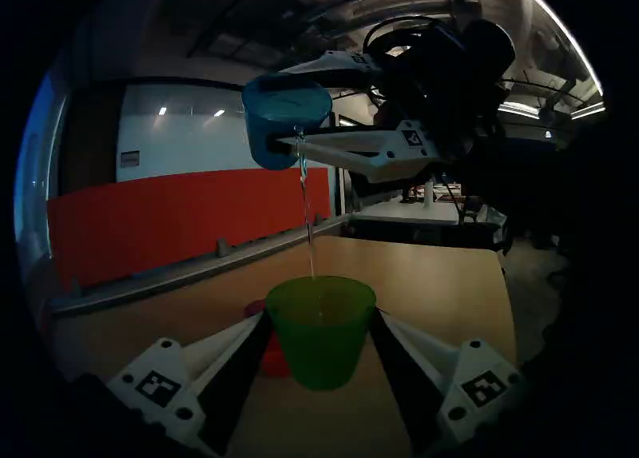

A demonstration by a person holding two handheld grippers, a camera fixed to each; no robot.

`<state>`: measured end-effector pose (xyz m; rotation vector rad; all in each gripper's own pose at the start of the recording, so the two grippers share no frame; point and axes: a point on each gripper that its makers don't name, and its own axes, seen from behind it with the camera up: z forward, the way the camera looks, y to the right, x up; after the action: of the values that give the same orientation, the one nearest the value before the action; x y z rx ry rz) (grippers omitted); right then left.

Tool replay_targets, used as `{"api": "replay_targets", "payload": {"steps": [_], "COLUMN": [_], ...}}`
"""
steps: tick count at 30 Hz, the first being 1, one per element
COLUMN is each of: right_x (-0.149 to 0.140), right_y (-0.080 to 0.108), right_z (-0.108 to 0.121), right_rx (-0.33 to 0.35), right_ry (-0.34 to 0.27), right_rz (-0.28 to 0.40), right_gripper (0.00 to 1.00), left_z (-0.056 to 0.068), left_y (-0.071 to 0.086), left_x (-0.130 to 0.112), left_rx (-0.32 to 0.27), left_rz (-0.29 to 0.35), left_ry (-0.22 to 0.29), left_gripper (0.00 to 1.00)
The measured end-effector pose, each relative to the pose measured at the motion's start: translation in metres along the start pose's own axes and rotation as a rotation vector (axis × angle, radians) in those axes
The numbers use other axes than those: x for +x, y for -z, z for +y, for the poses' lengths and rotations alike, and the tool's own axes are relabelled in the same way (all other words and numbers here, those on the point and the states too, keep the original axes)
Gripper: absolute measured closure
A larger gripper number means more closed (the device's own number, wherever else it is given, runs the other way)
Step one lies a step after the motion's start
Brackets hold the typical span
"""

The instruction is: Pour water

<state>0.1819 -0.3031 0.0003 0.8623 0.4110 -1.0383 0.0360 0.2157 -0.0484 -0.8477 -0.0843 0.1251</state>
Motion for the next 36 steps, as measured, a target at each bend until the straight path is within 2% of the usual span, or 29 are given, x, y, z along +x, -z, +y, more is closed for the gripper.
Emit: {"api": "replay_targets", "payload": {"steps": [20,36], "right_x": [0.001,0.005], "right_y": [-0.002,-0.001], "right_z": [0.009,0.016], "right_rx": [-0.021,-0.033], "right_ry": [0.093,0.161], "right_rz": [-0.007,-0.010], "right_gripper": [0.09,0.09], "left_z": [0.000,0.004], "left_y": [0.000,0.000], "left_x": [0.003,0.006], "left_rx": [-0.001,-0.009], "left_rz": [0.006,0.005], "left_ry": [-0.008,-0.014], "left_gripper": [0.15,0.15]}}
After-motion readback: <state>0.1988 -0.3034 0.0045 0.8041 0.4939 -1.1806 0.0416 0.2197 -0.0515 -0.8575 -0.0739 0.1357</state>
